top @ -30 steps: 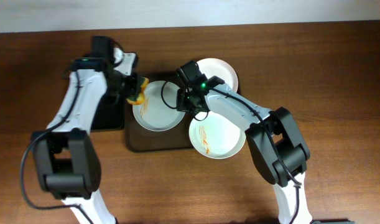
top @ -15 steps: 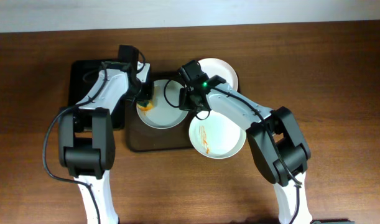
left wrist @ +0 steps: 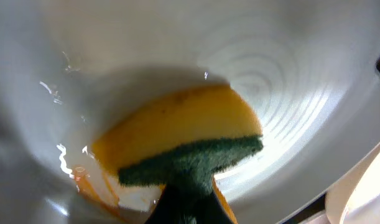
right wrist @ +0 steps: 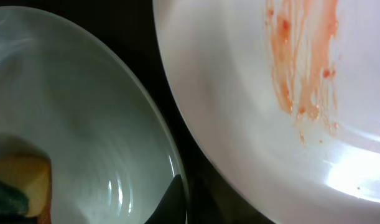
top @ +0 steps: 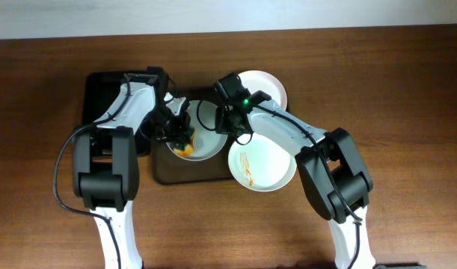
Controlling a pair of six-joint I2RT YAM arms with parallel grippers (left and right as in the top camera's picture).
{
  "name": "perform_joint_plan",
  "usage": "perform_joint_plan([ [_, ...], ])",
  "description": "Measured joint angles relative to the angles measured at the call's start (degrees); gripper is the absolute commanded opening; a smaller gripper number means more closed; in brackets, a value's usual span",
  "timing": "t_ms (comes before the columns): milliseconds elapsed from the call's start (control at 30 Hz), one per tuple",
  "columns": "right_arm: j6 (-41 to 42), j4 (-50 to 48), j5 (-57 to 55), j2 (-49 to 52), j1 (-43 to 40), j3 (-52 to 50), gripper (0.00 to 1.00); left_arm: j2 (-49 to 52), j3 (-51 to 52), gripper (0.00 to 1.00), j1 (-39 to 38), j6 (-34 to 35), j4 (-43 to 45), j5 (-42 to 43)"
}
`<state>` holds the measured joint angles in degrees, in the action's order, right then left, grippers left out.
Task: Clean dirty plates on tray and stack at the side
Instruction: 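Move the sponge onto the left white plate held by right gripper, then scrub the left white plate with the sponge while right gripper holds it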
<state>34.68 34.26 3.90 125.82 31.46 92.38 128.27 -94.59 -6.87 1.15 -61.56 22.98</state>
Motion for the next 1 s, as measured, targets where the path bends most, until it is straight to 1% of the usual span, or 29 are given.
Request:
perform_joint_plan([
  [100,0.9,-0.6,-0.8,0.1,-0.2,0.0,0.04,-0.2,-0.1,0.01,0.2,0.2,9.4,-1.7],
  [133,1.3,-0.7,-1.0,0.1,-0.3,0.0,0.04,-0.2,-0.2,0.01,0.0,0.3,10.4,-2.7],
  [200,1.6,-0.9,-1.2,0.1,-0.3,0.0,0.04,-0.2,-0.6,0.01,-1.5,2.2,11.8,-7.3],
  [367,2.2,-1.1,-1.1,0.1,-0.3,0.0,0.04,-0.1,-1.7,0.01,-5.2,10.8,14.9,-20.4],
  [533,2.6,0.9,4.1,0.1,0.1,0.9,0.04,-0.1,-1.8,0.01,-6.3,16.5,14.6,-29.1],
  [733,2.6,2.8,8.0,0.0,1.7,1.1,0.04,-0.8,-1.5,0.01,-5.8,17.6,7.3,-32.9],
  [800,2.6,2.8,8.2,0.1,1.7,1.1,0.04,-1.1,-0.6,0.01,-5.4,17.7,9.0,-34.4],
  [900,2.5,2.8,8.3,0.1,1.6,1.1,0.04,-1.9,1.9,0.01,-5.3,17.8,14.5,-39.6],
  [1000,2.0,2.8,9.2,0.0,1.6,1.5,0.04,-2.2,2.9,0.01,-5.3,17.7,15.3,-42.8],
])
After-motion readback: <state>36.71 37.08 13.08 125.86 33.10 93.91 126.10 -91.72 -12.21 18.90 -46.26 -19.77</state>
